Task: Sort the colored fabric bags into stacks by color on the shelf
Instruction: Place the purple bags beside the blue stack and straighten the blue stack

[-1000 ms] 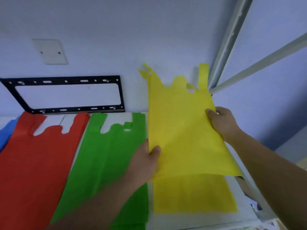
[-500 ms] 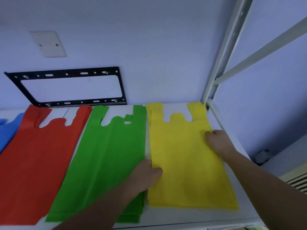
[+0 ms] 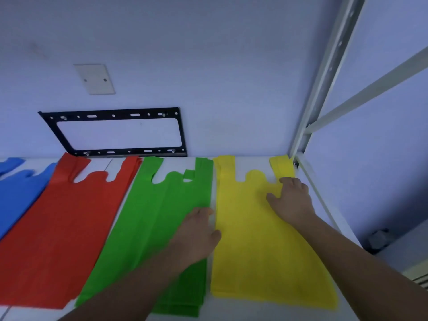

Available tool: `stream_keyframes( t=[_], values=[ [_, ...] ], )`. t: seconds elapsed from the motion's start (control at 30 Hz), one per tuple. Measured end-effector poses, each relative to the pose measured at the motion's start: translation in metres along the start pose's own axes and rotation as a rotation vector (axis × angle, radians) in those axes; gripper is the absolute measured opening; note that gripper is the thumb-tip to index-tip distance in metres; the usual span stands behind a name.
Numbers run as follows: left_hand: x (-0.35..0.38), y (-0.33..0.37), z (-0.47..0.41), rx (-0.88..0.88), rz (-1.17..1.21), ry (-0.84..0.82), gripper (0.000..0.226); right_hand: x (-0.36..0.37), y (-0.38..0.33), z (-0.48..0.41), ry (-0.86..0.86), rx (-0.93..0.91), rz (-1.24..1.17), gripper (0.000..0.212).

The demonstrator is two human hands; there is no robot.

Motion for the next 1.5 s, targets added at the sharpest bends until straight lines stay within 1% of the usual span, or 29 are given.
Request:
stream_keyframes(
  t=[0.1, 0.23, 0.43, 0.6, 0.7, 0.83, 1.0, 1.07, 1.23, 1.4, 1.5],
  values=[
    [-0.01, -0.019, 0.008, 0.015, -0.057, -0.017, 0.066, 0.015, -0.033, -0.003, -0.092, -0.103, -0.007, 0.062],
    [-0.029, -0.062, 0.02, -0.03, -0.123, 0.029, 0.07, 0.038, -0.08, -0.003, -0.112, -0.22, -0.059, 0.056],
    [-0.066, -0.138, 0.045, -0.122, -0.132, 0.073, 0.072, 0.071, -0.17, 0.012, -0.175, -0.39, -0.129, 0.058],
    [-0.104, -0.204, 0.064, -0.165, -0.09, 0.136, 0.067, 0.101, -0.262, 0.035, -0.198, -0.489, -0.186, 0.053],
    [-0.131, -0.255, 0.079, -0.188, -0.049, 0.172, 0.064, 0.128, -0.327, 0.053, -0.211, -0.547, -0.208, 0.051],
    [-0.176, -0.342, 0.103, -0.212, 0.012, 0.212, 0.061, 0.164, -0.421, 0.069, -0.191, -0.601, -0.182, 0.048],
    [-0.238, -0.451, 0.13, -0.271, 0.057, 0.194, 0.06, 0.205, -0.539, 0.088, -0.183, -0.651, -0.198, 0.042],
    [-0.257, -0.486, 0.134, -0.295, 0.071, 0.19, 0.059, 0.22, -0.575, 0.095, -0.19, -0.675, -0.216, 0.041],
    [-0.284, -0.542, 0.133, -0.307, 0.086, 0.181, 0.056, 0.25, -0.626, 0.098, -0.266, -0.709, -0.222, 0.038],
    [-0.298, -0.571, 0.119, -0.315, 0.07, 0.15, 0.057, 0.269, -0.658, 0.072, -0.275, -0.713, -0.219, 0.036],
    [-0.311, -0.587, 0.098, -0.3, 0.018, 0.117, 0.058, 0.282, -0.671, 0.055, -0.289, -0.67, -0.227, 0.037]
  ],
)
Point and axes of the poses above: each hand's wrist, its own z-axis away from the middle knuckle, its own x-axis out of the palm, y = z × x, the point moved 2 cm from there along -z, towards the middle knuckle, and after that the axes turned 15 degrees about -x, right-handed, at the moved point
